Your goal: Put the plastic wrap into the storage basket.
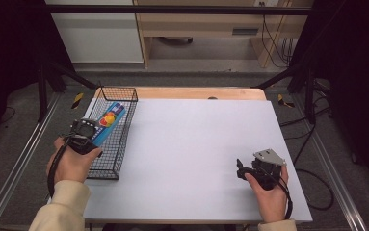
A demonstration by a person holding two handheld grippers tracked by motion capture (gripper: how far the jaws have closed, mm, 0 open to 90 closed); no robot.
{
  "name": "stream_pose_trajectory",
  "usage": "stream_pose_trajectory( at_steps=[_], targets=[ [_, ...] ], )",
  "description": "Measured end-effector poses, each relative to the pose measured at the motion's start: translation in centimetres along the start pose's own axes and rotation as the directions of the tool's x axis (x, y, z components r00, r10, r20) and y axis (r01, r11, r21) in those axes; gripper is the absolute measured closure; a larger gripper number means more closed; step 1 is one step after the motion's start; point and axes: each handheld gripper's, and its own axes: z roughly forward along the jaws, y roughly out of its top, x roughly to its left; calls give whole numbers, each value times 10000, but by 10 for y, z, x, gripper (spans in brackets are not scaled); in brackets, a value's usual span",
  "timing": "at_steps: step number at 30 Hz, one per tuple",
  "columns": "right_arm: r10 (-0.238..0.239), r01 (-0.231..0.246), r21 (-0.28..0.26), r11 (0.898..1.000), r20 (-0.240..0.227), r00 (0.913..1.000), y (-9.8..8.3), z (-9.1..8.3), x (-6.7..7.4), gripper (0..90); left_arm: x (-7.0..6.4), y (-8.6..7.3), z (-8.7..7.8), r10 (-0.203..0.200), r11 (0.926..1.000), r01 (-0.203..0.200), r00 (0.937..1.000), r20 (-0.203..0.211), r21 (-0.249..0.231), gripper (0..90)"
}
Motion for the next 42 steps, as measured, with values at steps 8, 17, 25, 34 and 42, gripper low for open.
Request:
stream_pose_trajectory(
  at_steps=[8,17,25,34,42],
  targets=[
    [-50,50,27,10000,-24,10000,0,0,0,73,0,2,6,-71,9996,68,9999,121,264,314],
    [-49,49,30,10000,-41,10000,0,1,0,74,-3,5,14,53,9982,-65,9998,207,600,314],
    [-51,51,-39,10000,-157,9999,1,1,2,77,-6,6,17,184,9973,-200,9996,232,701,315],
    [-117,118,43,9999,-214,9997,0,2,2,76,-7,10,18,289,9944,-319,9991,306,1006,314],
    [-133,134,40,9999,-245,9996,0,2,3,75,-11,14,21,524,9902,-530,9986,81,1294,314]
  ],
)
